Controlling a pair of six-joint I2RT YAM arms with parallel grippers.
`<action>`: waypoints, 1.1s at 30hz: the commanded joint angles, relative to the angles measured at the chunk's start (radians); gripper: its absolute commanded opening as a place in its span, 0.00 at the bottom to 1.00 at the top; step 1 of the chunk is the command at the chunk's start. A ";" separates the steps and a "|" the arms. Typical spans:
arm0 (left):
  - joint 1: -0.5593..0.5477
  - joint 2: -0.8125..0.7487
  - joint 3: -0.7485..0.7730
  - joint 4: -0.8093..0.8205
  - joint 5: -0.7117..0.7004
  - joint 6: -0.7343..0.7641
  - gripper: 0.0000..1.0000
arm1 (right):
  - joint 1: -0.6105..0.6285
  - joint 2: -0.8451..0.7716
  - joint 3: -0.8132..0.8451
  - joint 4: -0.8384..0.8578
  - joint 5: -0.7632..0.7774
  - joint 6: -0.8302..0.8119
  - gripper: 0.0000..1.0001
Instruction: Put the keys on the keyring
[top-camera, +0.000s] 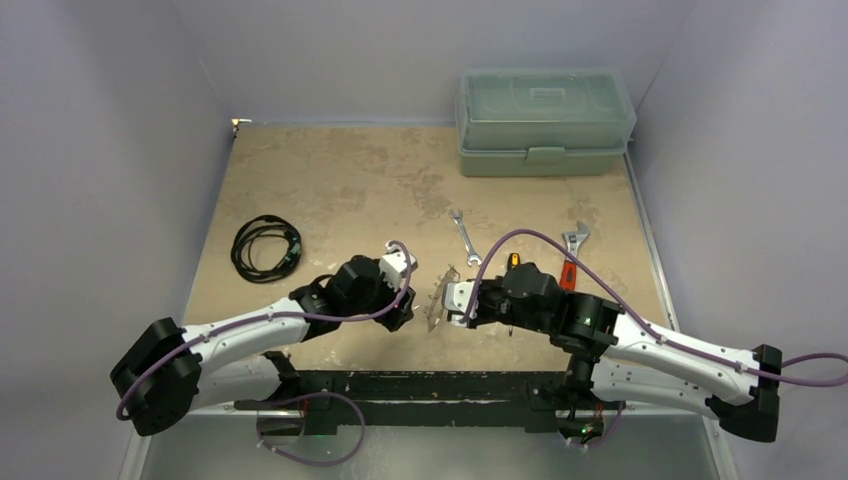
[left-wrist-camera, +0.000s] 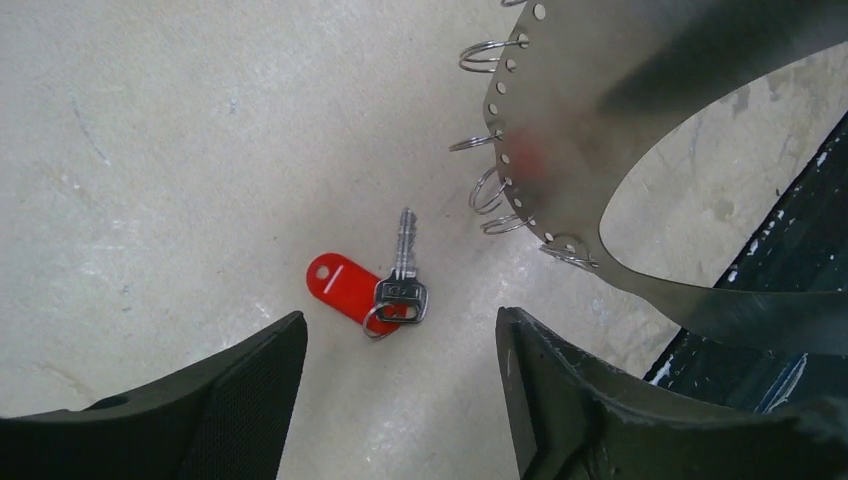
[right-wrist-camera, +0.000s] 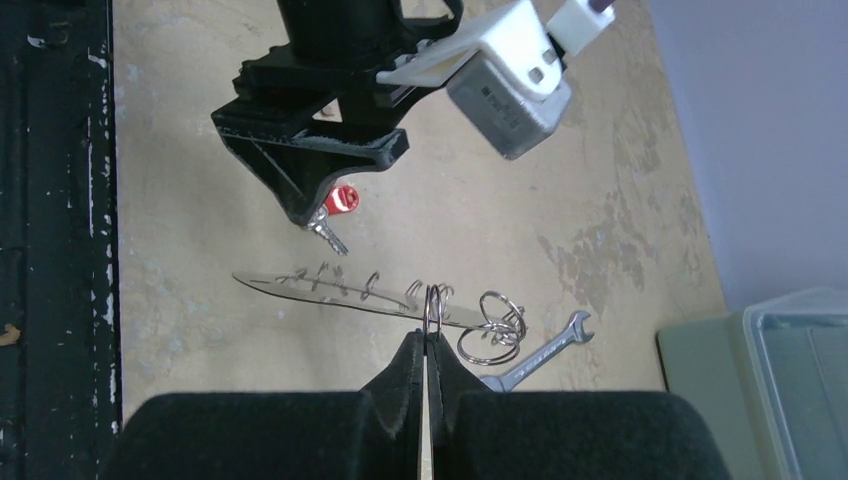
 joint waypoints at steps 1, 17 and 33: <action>-0.001 -0.084 0.081 -0.061 -0.074 0.029 0.71 | 0.001 -0.020 0.002 0.051 -0.029 0.012 0.00; -0.003 -0.362 0.337 -0.308 0.454 0.710 0.57 | 0.001 0.077 0.146 -0.120 -0.238 0.091 0.00; -0.006 -0.157 0.375 -0.219 0.654 0.664 0.34 | 0.001 0.182 0.240 -0.212 -0.209 0.117 0.00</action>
